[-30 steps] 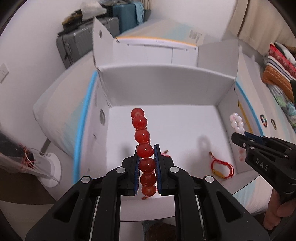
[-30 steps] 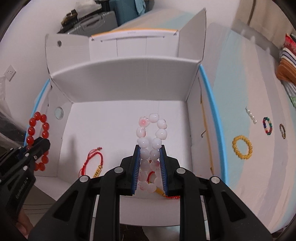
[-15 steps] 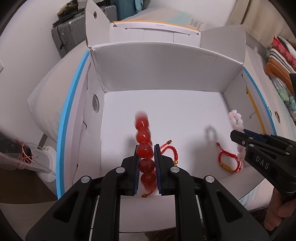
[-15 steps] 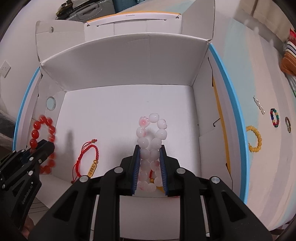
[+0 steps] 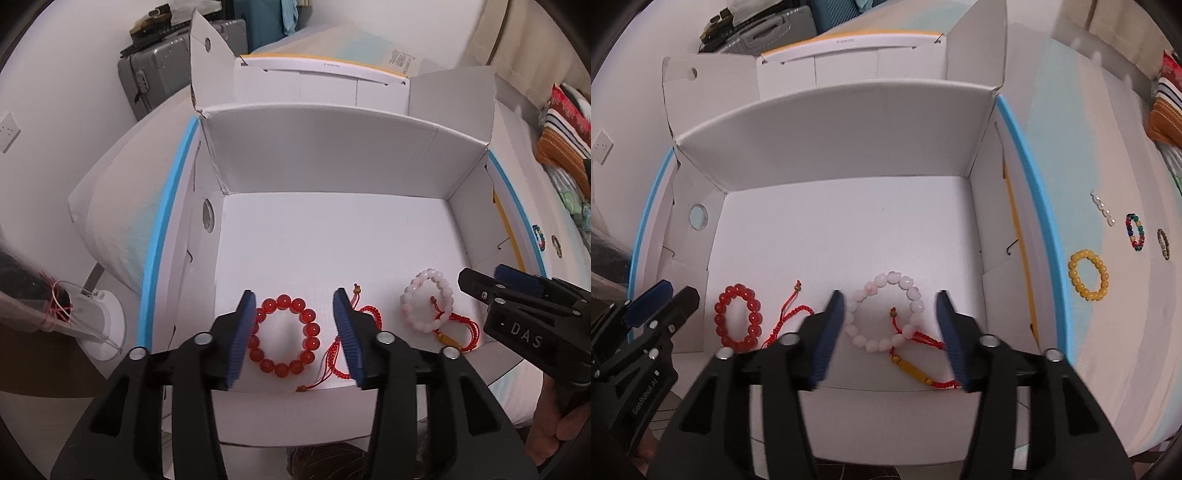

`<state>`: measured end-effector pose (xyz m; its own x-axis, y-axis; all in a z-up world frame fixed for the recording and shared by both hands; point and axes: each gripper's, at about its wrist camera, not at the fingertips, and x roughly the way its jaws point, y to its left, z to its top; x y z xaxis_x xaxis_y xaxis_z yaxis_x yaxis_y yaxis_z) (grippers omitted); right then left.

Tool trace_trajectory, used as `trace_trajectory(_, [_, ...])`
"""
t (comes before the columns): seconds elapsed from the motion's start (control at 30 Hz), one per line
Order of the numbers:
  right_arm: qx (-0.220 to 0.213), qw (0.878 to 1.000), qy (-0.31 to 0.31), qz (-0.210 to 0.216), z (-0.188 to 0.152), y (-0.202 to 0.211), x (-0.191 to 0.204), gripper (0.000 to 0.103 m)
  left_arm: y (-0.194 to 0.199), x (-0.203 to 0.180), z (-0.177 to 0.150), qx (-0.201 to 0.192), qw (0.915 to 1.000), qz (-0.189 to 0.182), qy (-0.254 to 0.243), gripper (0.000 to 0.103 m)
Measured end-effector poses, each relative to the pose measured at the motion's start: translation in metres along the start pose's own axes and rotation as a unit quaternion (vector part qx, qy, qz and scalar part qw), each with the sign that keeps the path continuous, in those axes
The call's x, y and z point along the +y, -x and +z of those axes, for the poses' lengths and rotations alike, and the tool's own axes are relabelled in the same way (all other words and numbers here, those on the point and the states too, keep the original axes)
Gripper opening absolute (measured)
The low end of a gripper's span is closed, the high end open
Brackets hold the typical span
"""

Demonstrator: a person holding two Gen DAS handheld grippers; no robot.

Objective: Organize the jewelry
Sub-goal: 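Open both tools to drop the bead bracelets into the box, then withdraw both tools from the box toward the remaining bracelets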

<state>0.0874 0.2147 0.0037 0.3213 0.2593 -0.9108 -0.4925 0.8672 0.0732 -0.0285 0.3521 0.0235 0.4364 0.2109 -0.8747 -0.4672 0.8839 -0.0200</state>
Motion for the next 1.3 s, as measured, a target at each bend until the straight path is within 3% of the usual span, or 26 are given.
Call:
trace_trajectory(0.27, [-0.045, 0.999, -0.008, 0.004, -0.002, 0.03, -0.014, 0.077, 0.025, -0.012, -0.001, -0.033, 0.9995, -0.001, -0.003, 0.06])
trace_trajectory(0.43, [-0.064, 0.998, -0.013, 0.001, -0.005, 0.048, -0.025, 0.086, 0.038, -0.022, -0.002, -0.049, 0.9988, 0.002, -0.005, 0.074])
trace_trajectory(0.73, [-0.095, 0.995, -0.029, -0.002, -0.013, 0.075, -0.052, 0.095, 0.062, -0.043, -0.004, -0.077, 0.9969, 0.013, -0.011, 0.095])
trace_trajectory(1.3, [-0.125, 0.989, -0.08, -0.023, -0.033, 0.119, -0.149, 0.095, 0.084, -0.138, -0.008, -0.102, 0.9927, -0.014, -0.063, 0.097])
